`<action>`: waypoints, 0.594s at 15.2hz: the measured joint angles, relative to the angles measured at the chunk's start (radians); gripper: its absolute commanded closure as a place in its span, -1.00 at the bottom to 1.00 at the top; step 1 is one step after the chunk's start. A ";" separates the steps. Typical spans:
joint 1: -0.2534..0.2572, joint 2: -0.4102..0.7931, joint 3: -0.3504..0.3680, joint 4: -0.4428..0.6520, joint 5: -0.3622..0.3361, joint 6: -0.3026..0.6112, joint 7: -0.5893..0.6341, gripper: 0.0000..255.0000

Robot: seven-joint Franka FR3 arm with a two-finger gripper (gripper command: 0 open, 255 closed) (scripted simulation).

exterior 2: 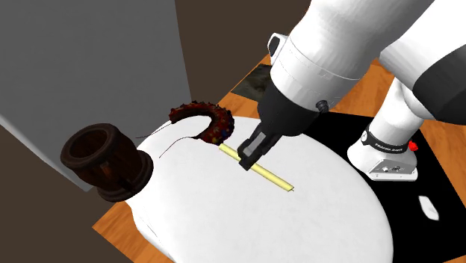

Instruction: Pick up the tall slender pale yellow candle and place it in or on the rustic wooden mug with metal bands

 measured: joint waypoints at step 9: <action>0.014 -0.033 -0.056 0.089 0.005 -0.123 -0.028 1.00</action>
